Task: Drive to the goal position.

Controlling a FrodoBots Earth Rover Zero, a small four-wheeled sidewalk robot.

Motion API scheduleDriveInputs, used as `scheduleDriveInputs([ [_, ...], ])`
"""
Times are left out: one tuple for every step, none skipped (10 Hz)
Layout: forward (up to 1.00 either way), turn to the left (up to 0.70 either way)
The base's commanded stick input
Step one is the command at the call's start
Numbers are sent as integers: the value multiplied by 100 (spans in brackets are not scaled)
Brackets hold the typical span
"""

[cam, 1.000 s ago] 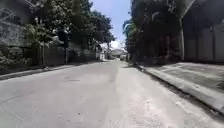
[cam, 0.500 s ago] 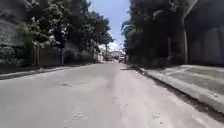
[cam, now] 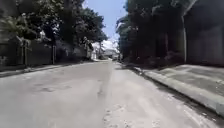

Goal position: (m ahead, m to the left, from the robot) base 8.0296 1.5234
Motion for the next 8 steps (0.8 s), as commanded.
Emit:
scheduleDriveInputs([
  [100,-4],
  [100,-3],
  [100,-3],
  [100,-3],
  [100,-4],
  [100,-2],
  [98,0],
  [95,0],
])
